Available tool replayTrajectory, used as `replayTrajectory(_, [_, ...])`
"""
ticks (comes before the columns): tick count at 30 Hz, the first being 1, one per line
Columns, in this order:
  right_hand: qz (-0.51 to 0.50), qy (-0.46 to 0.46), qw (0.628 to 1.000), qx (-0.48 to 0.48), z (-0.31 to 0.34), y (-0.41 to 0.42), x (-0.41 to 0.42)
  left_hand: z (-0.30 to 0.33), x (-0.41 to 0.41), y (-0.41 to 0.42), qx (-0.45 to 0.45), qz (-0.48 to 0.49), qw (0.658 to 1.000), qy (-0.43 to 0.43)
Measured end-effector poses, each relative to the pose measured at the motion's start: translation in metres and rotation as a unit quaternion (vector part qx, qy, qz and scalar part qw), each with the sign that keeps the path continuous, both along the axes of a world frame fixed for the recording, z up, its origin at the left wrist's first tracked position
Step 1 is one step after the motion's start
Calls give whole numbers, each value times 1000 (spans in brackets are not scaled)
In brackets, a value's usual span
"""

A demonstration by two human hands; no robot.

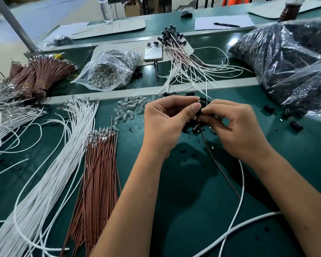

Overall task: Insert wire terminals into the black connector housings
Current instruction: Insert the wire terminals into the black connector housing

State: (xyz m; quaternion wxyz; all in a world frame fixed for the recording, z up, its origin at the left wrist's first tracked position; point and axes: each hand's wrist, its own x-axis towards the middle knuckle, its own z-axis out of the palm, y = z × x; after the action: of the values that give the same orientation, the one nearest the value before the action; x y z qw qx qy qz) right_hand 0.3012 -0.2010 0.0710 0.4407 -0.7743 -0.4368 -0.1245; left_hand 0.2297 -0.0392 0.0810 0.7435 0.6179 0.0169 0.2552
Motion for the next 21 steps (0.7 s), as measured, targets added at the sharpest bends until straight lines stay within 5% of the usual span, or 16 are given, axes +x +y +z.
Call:
replayTrajectory(12, [-12,2,1000,17,0,-2,1,0,1,3,-40,8,999,-24])
replayTrajectory(21, [-5,5,1000,27,-1,-1,2,1,-1,1,13,-3,1000,-26])
